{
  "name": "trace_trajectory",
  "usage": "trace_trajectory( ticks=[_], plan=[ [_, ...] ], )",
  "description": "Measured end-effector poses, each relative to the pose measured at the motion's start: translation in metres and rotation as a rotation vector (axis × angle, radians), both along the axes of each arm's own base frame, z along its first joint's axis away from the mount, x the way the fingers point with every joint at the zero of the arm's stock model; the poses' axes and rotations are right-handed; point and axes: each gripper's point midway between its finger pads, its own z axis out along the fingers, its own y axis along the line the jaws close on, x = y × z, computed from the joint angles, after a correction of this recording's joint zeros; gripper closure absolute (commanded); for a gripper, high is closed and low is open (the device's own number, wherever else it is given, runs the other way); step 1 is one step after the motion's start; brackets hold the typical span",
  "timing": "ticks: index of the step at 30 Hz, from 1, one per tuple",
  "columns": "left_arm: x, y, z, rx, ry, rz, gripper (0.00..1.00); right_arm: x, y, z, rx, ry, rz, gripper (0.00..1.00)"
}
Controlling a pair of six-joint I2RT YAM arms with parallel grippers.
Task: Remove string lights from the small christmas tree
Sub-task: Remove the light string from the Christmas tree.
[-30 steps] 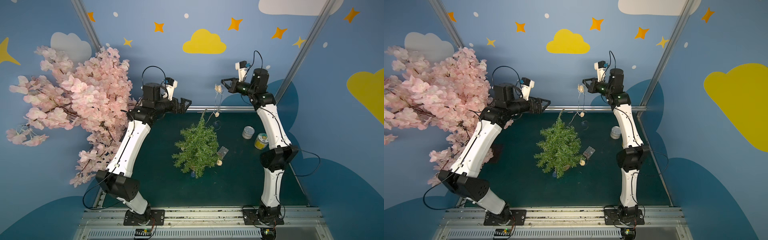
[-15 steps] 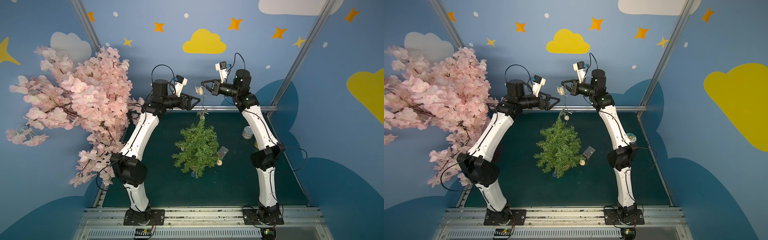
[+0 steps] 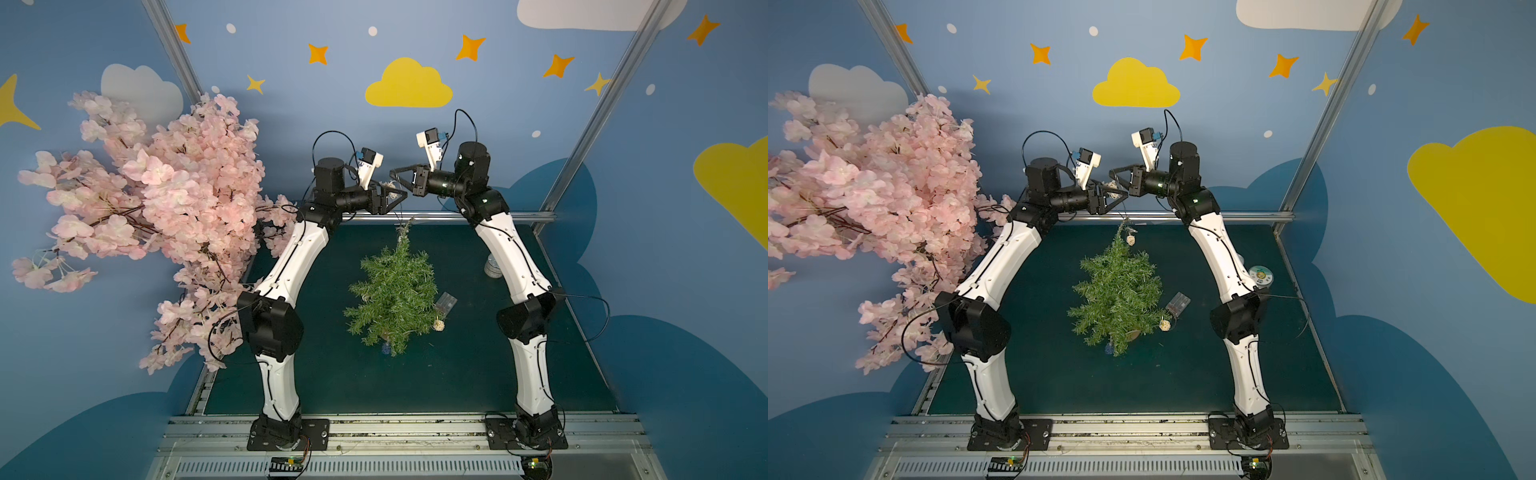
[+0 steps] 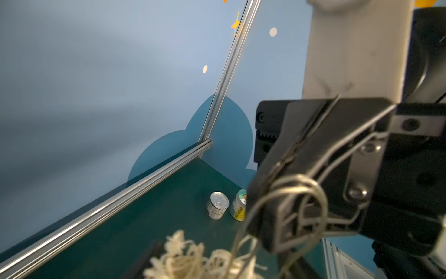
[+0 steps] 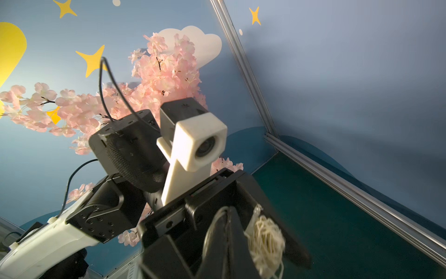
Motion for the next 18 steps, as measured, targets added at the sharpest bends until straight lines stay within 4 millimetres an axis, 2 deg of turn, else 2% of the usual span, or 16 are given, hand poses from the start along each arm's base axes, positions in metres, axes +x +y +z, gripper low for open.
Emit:
trace_trajectory(
  ticks=[4,8,9,11,12,14,18],
  plan=[
    [-0.001,-0.001,0.005,-0.020,-0.001,-0.006,0.75,-0.002,0.002,-0.003,-0.006,0.012,0.009,1.00],
    [0.002,0.001,0.001,-0.026,0.026,0.019,0.79,-0.003,0.001,-0.008,-0.023,0.020,0.009,1.00],
    [0.002,0.002,-0.001,-0.023,0.032,0.031,0.79,-0.004,0.001,-0.009,-0.031,0.023,0.008,0.93],
    [0.001,0.006,-0.005,-0.011,0.041,0.058,0.79,-0.006,-0.001,-0.014,-0.050,0.036,0.005,0.54],
    [-0.001,0.009,-0.006,-0.002,0.041,0.074,0.79,-0.007,-0.002,-0.016,-0.062,0.041,0.001,0.43],
    [-0.007,0.015,-0.003,0.018,0.033,0.109,0.79,-0.011,-0.007,-0.017,-0.079,0.045,-0.007,0.35],
    [-0.024,0.036,0.020,0.064,-0.026,0.205,0.81,-0.023,-0.022,-0.014,-0.103,0.055,-0.035,0.33]
  ],
)
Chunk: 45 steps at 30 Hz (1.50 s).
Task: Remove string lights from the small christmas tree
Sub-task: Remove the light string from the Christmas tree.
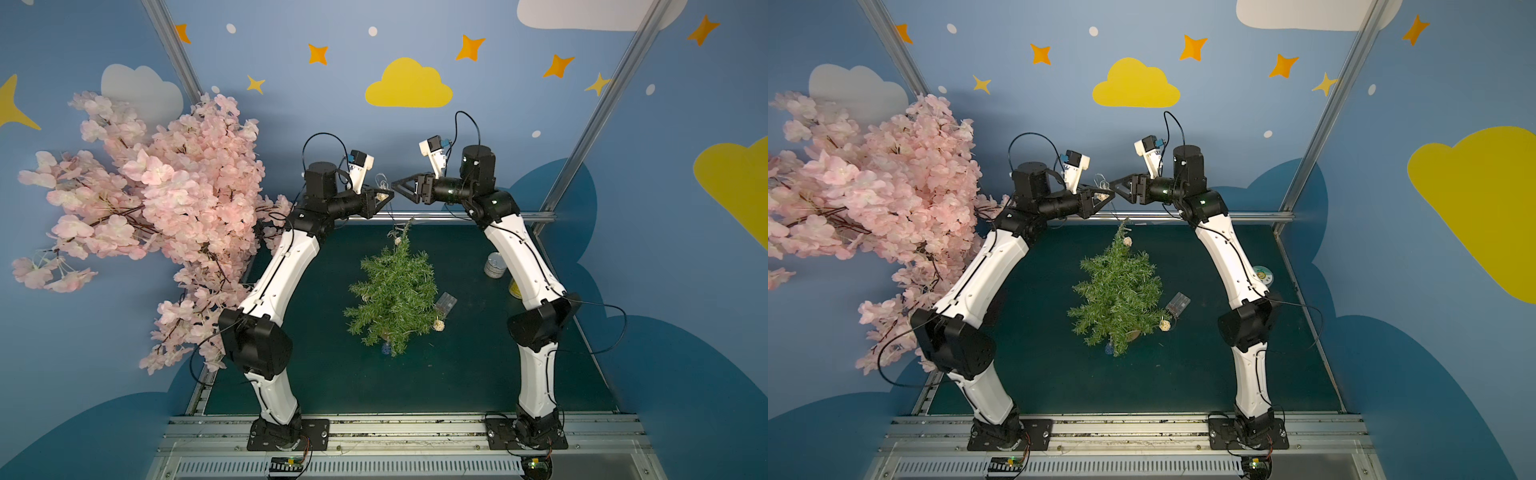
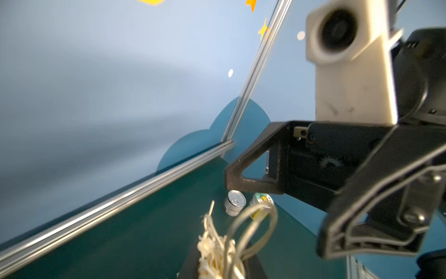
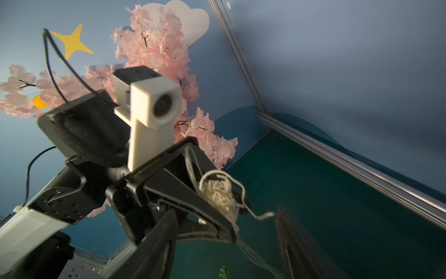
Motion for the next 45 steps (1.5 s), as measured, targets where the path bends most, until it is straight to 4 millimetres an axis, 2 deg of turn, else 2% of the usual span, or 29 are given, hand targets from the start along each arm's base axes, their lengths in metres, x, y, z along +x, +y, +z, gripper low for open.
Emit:
trace_trajectory(
  ticks=[5,9,15,19,27,33,38,42,45],
  plan=[
    [-0.022,0.044,0.035,0.064,-0.056,0.186,0.82,-0.028,-0.024,0.012,-0.020,-0.019,-0.032,0.33],
    [-0.048,0.082,0.059,0.125,-0.077,0.346,0.82,-0.058,-0.038,0.021,-0.063,-0.067,-0.055,0.33],
    [-0.107,0.126,0.084,0.179,-0.109,0.520,0.81,-0.116,-0.033,0.013,-0.169,-0.146,-0.048,0.33],
    [-0.137,0.147,0.088,0.203,-0.121,0.593,0.81,-0.148,-0.028,-0.001,-0.231,-0.169,-0.029,0.33],
    [-0.171,0.160,0.077,0.234,-0.081,0.623,0.81,-0.196,-0.016,-0.028,-0.358,-0.223,-0.003,0.32],
    [-0.207,0.168,0.101,0.215,-0.114,0.628,0.81,-0.207,-0.038,-0.032,-0.382,-0.231,-0.055,0.33],
    [-0.240,0.173,0.128,0.173,-0.167,0.618,0.80,-0.238,-0.042,-0.025,-0.363,-0.279,-0.011,0.31],
    [-0.257,0.171,0.138,0.145,-0.194,0.595,0.80,-0.263,-0.026,-0.032,-0.361,-0.305,0.076,0.31],
    [-0.252,0.169,0.128,0.157,-0.167,0.584,0.80,-0.271,-0.002,-0.046,-0.387,-0.303,0.138,0.31]
  ],
)
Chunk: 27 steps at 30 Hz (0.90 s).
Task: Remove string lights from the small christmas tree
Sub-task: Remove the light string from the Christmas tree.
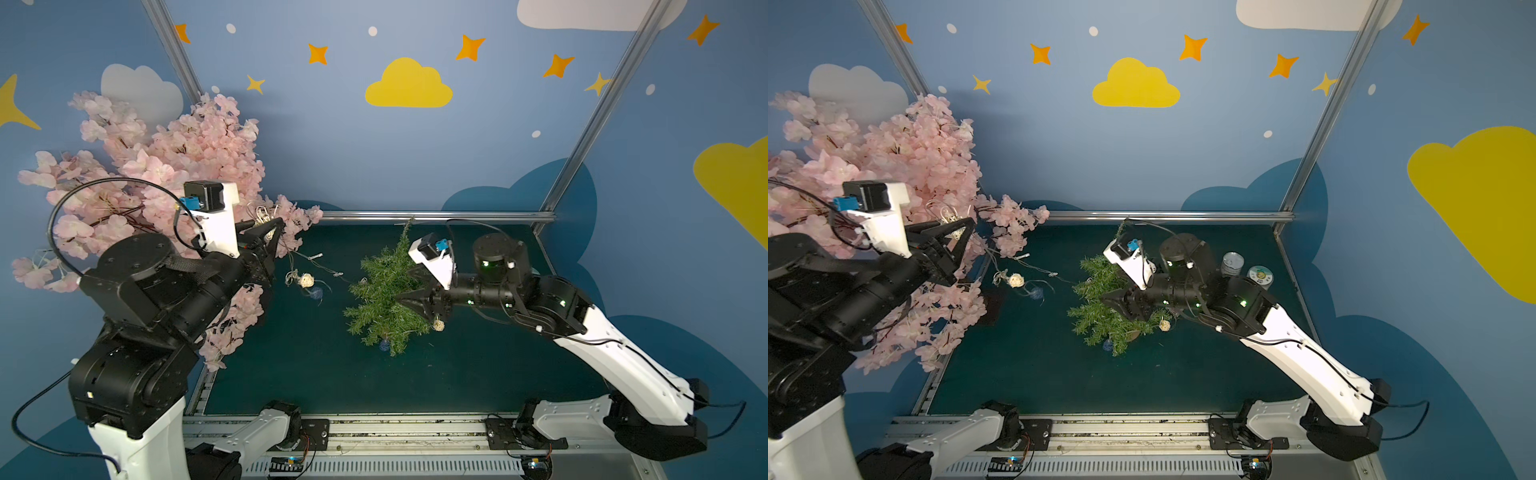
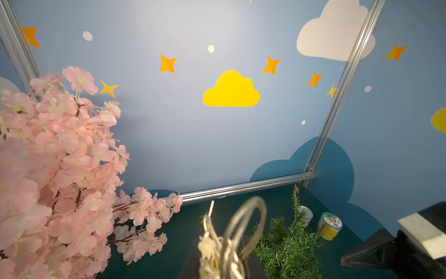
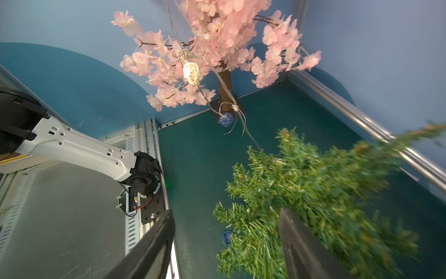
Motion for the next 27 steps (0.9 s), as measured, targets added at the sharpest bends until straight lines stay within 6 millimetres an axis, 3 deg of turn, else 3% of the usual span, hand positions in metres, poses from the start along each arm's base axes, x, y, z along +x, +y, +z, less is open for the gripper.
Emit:
trace_trajectory(
  ticks=[4,7,10,13,17,22,27],
  plan=[
    [0.019,-0.001,-0.042,0.028,0.109,0.018,0.80,0.005,0.030,-0.030,-0.065,0.033,0.025,0.31],
    [0.031,0.004,-0.075,0.067,0.190,0.056,0.80,0.013,0.040,-0.045,-0.097,0.047,0.014,0.30],
    [0.035,0.011,-0.100,0.106,0.244,0.099,0.80,0.017,0.041,-0.046,-0.092,0.048,-0.001,0.30],
    [0.030,0.017,-0.110,0.126,0.265,0.121,0.80,0.022,0.041,-0.040,-0.071,0.043,-0.016,0.30],
    [0.009,0.020,-0.095,0.115,0.239,0.114,0.80,0.030,0.039,-0.040,-0.061,0.055,-0.042,0.30],
    [-0.035,0.015,-0.037,0.045,0.106,0.040,0.80,0.042,0.037,-0.048,-0.071,0.075,-0.074,0.29],
    [-0.072,0.002,-0.004,-0.026,0.014,-0.075,0.80,0.055,0.045,-0.070,-0.108,0.113,-0.099,0.29]
  ],
)
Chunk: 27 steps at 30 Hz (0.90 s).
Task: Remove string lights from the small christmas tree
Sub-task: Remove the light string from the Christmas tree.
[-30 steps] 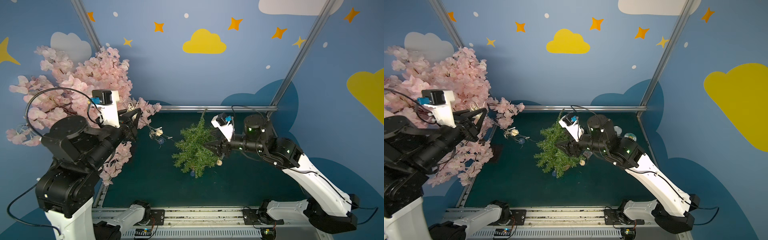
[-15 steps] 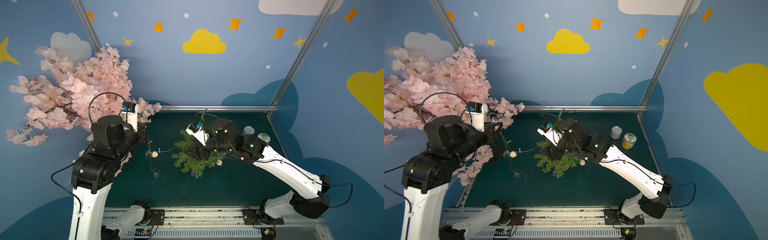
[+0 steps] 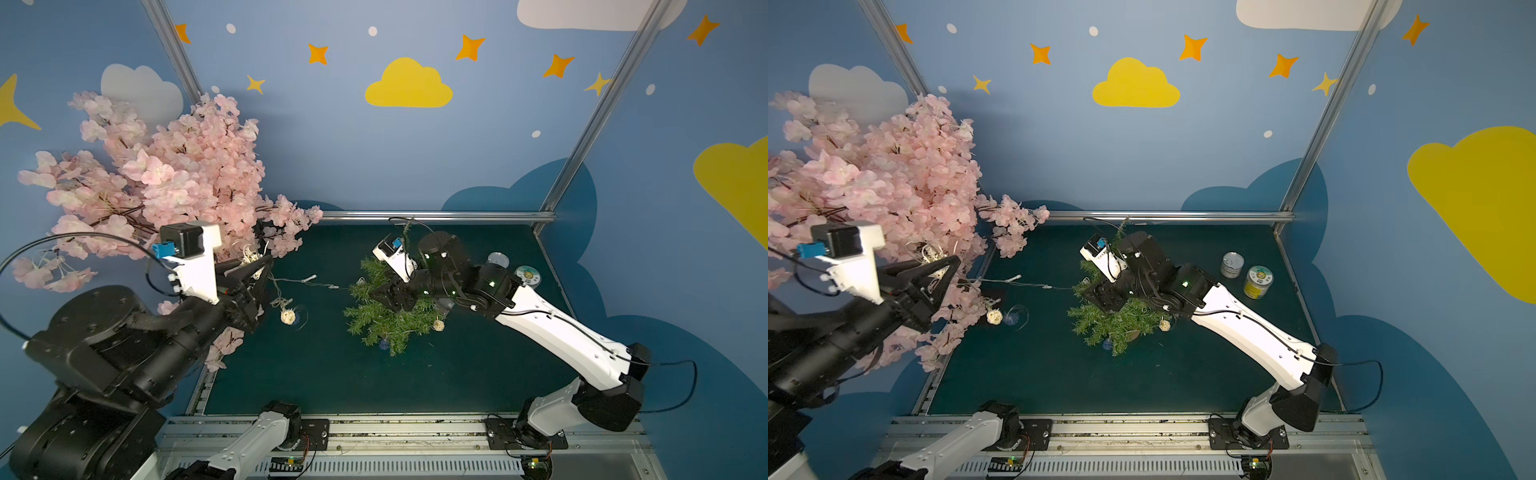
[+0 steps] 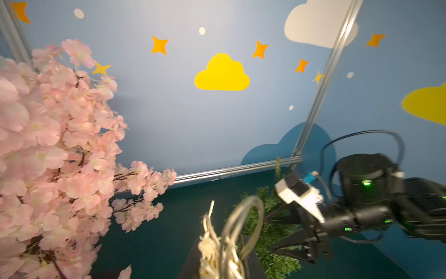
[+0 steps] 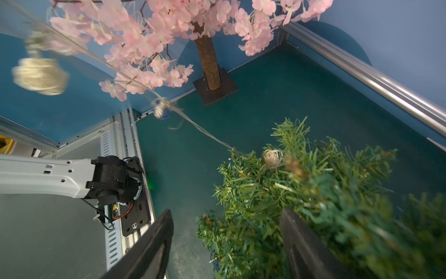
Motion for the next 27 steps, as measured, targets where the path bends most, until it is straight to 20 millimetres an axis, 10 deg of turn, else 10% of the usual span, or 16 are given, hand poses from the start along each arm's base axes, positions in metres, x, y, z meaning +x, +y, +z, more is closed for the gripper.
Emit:
trace_trajectory(
  ticks=[17,27],
  plan=[
    [-0.018,0.004,0.004,-0.058,-0.007,0.006,0.81,0.030,-0.008,-0.013,0.031,0.050,-0.104,0.31],
    [0.016,0.017,-0.061,0.025,0.159,0.123,0.81,0.009,-0.001,-0.015,0.016,0.047,-0.065,0.32]
  ],
)
